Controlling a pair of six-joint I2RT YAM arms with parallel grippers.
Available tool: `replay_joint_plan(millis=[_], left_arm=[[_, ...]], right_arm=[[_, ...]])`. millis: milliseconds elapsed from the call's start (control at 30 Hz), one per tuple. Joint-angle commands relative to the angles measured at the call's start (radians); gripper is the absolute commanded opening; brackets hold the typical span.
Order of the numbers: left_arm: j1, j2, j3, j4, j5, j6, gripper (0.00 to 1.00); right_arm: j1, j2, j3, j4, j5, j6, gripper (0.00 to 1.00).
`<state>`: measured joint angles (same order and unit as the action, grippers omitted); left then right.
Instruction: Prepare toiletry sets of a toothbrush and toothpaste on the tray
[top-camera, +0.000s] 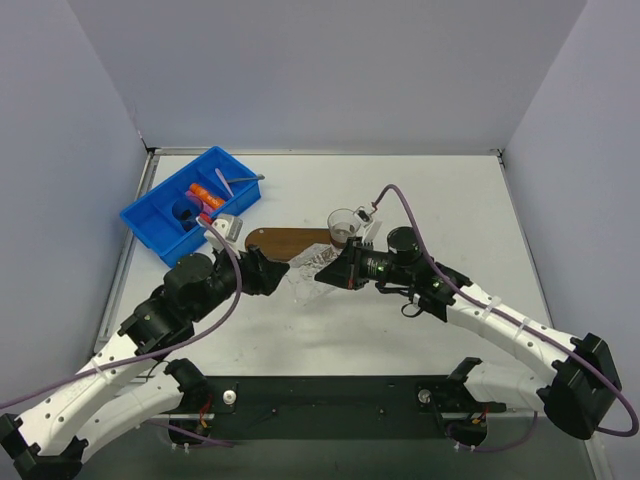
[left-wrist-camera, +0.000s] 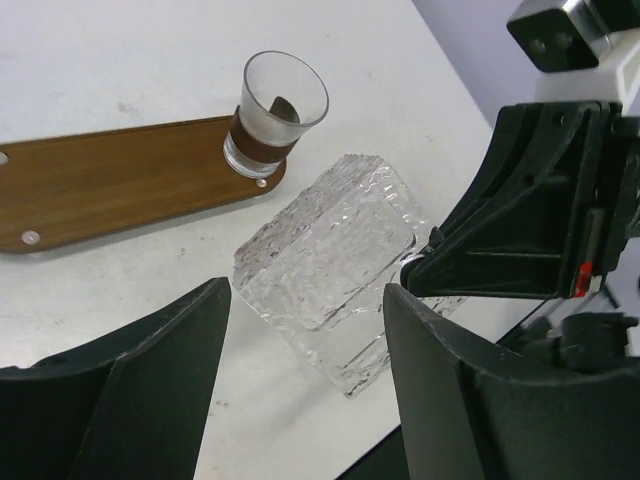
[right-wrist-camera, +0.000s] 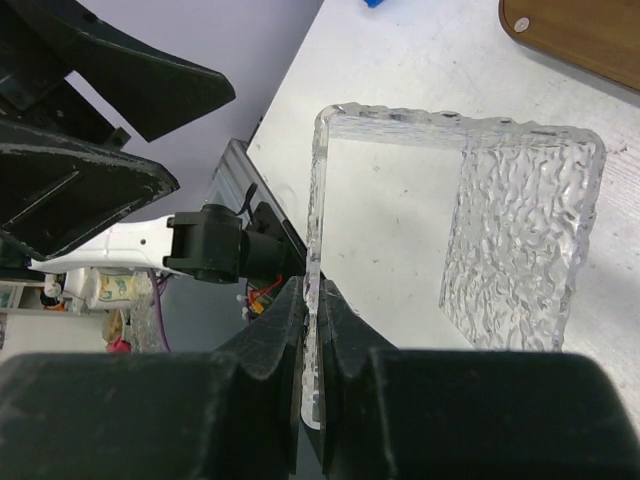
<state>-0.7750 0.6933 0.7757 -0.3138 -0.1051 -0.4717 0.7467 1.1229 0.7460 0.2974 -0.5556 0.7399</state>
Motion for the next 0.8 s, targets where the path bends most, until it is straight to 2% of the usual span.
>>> replay_joint_plan(millis=[0, 200, 367, 767], left_arm=[[0.031, -0.014, -0.036, 0.073, 0.007, -0.275, 0.72], [0.085, -0.058, -0.108, 0.114, 0.065, -0.378, 0.73], [0.088, -0.003, -0.127, 0.176, 0.171, -0.409, 0.72], [0.088, 0.025, -0.214, 0.39, 0.228, -0.534, 0.54]], right_arm=[[-0.004, -0.052, -0.016, 0.195, 0.002, 0.042, 0.0], [-0.007, -0.098, -0.025, 0.21, 0.031, 0.032, 0.0], [-0.007, -0.101, -0.028, 0.215, 0.034, 0.029, 0.0], [-0.007, -0.129, -0.062, 0.255, 0.039, 0.049, 0.0]])
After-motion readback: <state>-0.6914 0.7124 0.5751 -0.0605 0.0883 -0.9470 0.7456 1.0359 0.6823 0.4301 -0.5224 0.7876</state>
